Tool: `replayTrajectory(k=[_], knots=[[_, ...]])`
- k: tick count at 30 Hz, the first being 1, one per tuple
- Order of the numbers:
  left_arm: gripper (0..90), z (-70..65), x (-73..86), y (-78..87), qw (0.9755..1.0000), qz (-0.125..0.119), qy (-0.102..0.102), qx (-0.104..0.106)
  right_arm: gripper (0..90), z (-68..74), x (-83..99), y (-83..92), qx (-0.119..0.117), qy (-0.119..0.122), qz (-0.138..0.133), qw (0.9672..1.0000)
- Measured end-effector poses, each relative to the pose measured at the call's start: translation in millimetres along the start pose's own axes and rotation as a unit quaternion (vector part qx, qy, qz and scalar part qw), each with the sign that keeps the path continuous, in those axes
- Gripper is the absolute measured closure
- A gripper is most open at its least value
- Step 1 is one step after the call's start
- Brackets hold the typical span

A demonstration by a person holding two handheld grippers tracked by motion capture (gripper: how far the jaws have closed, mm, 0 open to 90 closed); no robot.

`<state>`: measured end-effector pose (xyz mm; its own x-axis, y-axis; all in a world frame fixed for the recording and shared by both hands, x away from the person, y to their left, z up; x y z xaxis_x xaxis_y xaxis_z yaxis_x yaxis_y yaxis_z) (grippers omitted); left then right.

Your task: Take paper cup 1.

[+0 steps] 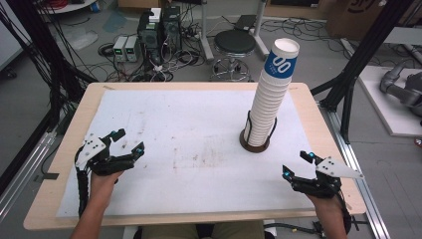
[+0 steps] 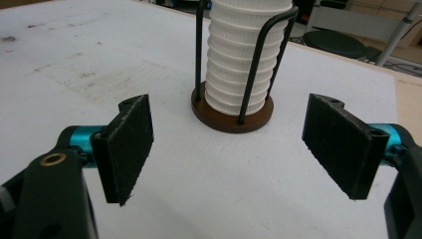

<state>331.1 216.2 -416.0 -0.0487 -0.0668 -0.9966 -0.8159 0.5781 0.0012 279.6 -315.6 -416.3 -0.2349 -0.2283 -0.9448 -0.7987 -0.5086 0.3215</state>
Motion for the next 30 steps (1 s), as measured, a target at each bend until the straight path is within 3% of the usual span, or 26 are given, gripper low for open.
replayTrajectory(k=[11,18,27,30], knots=[[12.8,0.5,-1.2,-0.8,0.9999,-0.008,0.011,0.005,20.5,-1.3,-6.2,-0.1,-0.003,-0.011,-0.008,0.9999],[12.0,-1.7,-0.1,-3.1,0.9999,0.008,0.010,0.011,20.5,-0.3,-11.0,0.9,-0.010,-0.012,-0.012,0.9998],[12.0,-6.6,-3.0,-4.0,0.9997,0.010,0.010,0.019,20.4,3.4,-42.4,6.5,-0.030,-0.015,-0.039,0.9987],[12.0,-8.5,-3.6,-5.4,0.9993,0.003,0.026,0.025,20.4,5.6,-64.5,7.7,-0.043,-0.011,-0.050,0.9978]])
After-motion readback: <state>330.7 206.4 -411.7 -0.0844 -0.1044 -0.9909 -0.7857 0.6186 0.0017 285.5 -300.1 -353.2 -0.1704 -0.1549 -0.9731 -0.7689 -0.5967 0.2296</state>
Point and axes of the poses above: each handheld gripper's, and its own axes: y roughly backward along the jaws, x roughly out of its underside, z roughly to its left, the point moved 5 cm from there along -y, roughly forward along the jaws, and after that the axes turned 4 degrees about -z, right-handed, at the moved point
